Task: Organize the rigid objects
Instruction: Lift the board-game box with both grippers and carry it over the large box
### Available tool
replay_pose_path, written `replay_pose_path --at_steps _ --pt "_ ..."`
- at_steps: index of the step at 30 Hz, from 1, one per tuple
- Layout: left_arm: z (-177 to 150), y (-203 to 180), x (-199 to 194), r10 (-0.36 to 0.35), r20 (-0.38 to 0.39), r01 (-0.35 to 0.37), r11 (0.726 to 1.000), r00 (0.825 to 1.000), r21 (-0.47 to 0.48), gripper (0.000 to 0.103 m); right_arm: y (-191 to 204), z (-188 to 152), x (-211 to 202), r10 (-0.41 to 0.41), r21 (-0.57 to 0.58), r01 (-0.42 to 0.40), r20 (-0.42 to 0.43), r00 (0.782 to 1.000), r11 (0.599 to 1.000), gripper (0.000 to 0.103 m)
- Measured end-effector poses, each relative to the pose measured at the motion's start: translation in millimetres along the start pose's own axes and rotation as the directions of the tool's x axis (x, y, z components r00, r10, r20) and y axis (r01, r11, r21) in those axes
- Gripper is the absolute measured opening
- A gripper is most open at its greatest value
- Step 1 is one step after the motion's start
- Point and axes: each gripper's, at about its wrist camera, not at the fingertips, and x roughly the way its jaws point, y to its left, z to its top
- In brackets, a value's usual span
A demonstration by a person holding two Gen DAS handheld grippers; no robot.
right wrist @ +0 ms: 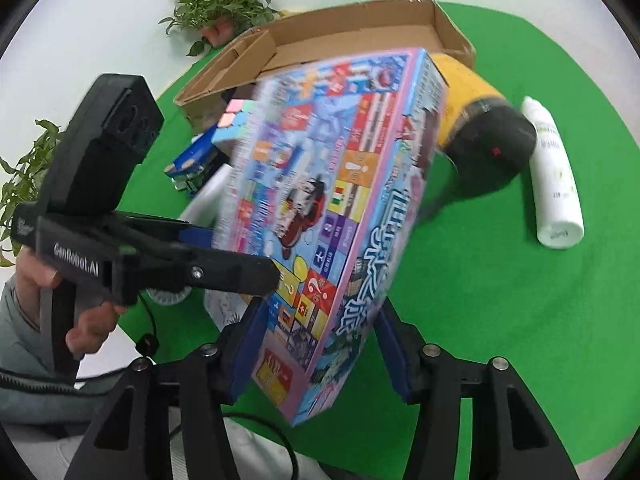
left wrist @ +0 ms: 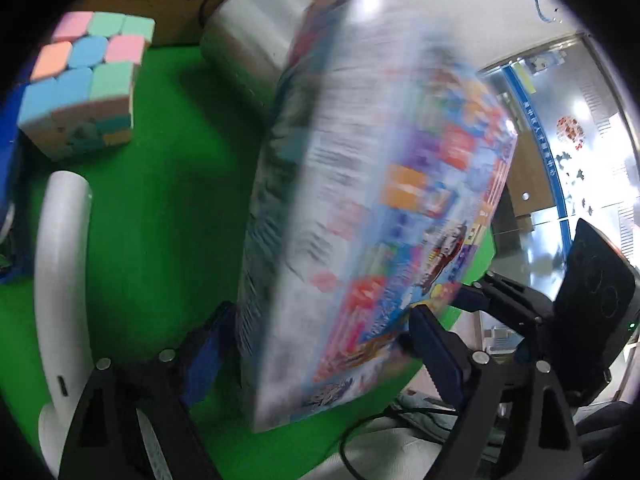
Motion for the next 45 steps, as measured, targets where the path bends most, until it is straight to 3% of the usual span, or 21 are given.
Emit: replay_pose_path --at_steps 1,6,10,12,17,18,23,29,37,41,45 --pt "0.7 -0.5 2.0 -0.011 0.005 0.011 1.0 1.0 -0.002 0.086 -4.0 -2.4 -1.1 -0.005 -0.004 0.005 0.002 1.0 1.0 0.04" --pt "-3.0 -13.4 -9.8 0.061 0.061 -0.065 0.996 0.996 0.064 0.074 -6.1 -1.9 -4.6 -0.016 0.016 0.016 0.035 0.999 1.0 0.039" --pt "-12.3 -16.0 -23.4 0.066 0.093 -0.075 0.993 0.993 0.094 0.059 -18.4 -5.3 -6.8 0.039 0.075 -0.045 0.081 0.996 0.996 0.052" --pt "-16.1 -16.6 -25.2 0.091 0.118 -0.103 0.989 0.989 0.102 0.059 -19.1 -7.9 -6.7 0.046 0.078 -0.054 0.097 0.994 0.996 0.057" --pt "-24.4 -16.7 -27.0 0.105 0.155 -0.122 0.987 0.982 0.104 0.058 -11.4 -12.5 -8.6 0.018 0.047 -0.024 0.127 0.992 0.999 0.055" --pt "-28.4 -22.1 -27.9 0.081 0.155 -0.101 0.987 0.985 0.122 0.058 -5.7 -13.7 -6.7 0.013 0.047 -0.02 0.131 0.991 0.999 0.055" --pt "-38.1 -34.6 -58.2 0.134 0.265 -0.176 0.975 0.955 0.139 0.057 8.6 -14.2 -24.1 0.023 0.041 -0.031 0.197 0.98 0.999 0.053" --pt "-31.0 -47.9 -101.9 0.154 0.408 -0.229 0.964 0.9 0.139 0.056 26.4 4.2 -56.1 0.048 -0.027 -0.041 0.313 0.949 0.999 0.053" --pt "3.0 -34.0 -147.9 0.14 0.509 -0.229 0.966 0.849 0.116 0.056 44.3 49.7 -74.7 0.083 -0.091 -0.052 0.377 0.923 0.994 0.053" --pt "26.0 -29.8 -157.9 0.146 0.533 -0.241 0.964 0.833 0.113 0.055 47.8 75.0 -76.8 0.088 -0.11 -0.048 0.394 0.915 0.993 0.053" --pt "61.1 -15.8 -170.4 0.148 0.536 -0.239 0.966 0.831 0.103 0.056 47.0 80.2 -77.9 0.09 -0.124 -0.045 0.386 0.918 0.991 0.053"
